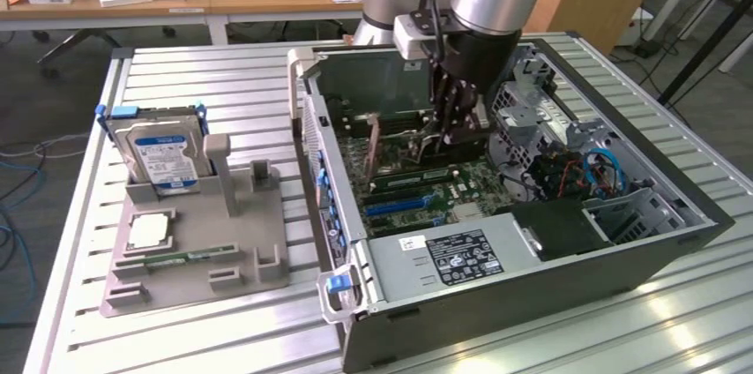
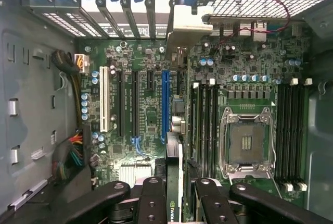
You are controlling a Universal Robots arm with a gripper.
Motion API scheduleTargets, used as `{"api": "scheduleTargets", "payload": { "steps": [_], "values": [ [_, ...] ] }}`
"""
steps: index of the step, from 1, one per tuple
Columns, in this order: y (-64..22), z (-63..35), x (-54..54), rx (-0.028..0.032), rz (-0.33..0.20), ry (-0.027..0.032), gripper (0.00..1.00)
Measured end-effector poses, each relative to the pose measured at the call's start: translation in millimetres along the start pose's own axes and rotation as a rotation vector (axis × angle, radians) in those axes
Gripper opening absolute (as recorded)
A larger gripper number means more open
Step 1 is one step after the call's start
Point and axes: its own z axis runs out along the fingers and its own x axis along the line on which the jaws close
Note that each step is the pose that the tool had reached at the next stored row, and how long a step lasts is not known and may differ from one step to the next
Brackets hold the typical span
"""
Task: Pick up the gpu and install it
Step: 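Insert the gpu into the slot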
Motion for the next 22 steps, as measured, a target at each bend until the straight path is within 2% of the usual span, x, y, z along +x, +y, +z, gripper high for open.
{"api": "scheduleTargets", "payload": {
  "steps": [9, 22],
  "values": [
    [0.2, 10.5, 0.3, 0.0000, 0.000, 0.0001, 0.26],
    [6.4, 10.8, 2.3, 0.0002, 0.000, 0.0002, 0.26]
  ]
}}
